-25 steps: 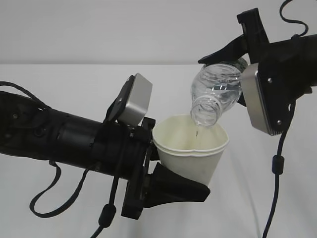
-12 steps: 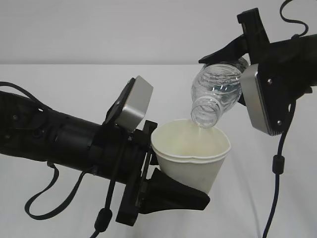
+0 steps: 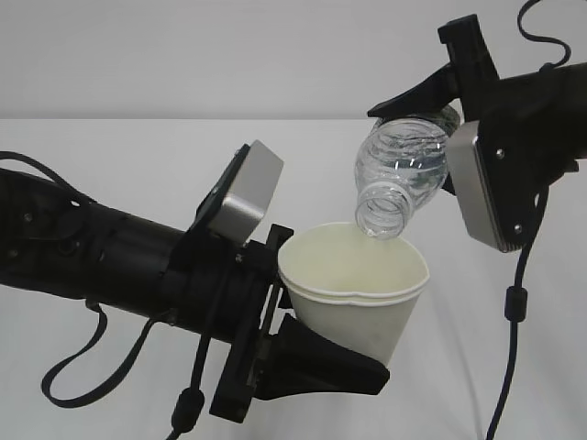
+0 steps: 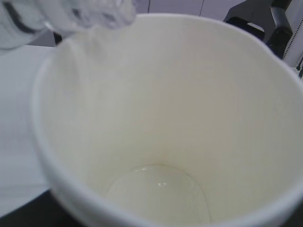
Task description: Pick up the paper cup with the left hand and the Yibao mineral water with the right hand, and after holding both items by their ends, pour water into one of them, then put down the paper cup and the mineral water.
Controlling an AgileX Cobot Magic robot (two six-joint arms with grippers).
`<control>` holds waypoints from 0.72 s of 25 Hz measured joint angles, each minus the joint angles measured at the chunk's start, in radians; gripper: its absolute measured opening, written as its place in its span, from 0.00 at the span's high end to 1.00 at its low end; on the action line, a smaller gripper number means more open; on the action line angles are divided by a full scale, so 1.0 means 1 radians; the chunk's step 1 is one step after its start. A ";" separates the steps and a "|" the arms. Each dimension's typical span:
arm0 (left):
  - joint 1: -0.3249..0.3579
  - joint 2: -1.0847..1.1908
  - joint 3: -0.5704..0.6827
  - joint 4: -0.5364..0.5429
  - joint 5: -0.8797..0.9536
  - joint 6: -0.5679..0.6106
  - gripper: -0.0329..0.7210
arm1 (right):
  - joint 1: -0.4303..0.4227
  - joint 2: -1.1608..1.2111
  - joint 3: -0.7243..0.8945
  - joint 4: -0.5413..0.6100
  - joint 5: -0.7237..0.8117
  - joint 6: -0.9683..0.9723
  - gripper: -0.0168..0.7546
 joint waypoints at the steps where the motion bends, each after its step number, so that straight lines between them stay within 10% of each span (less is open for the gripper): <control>1: 0.000 0.000 0.000 0.002 -0.002 0.000 0.37 | 0.000 0.000 0.000 0.000 0.000 -0.002 0.44; 18: 0.000 0.000 0.000 0.005 0.035 0.000 0.37 | 0.000 0.000 -0.013 0.000 0.004 -0.030 0.44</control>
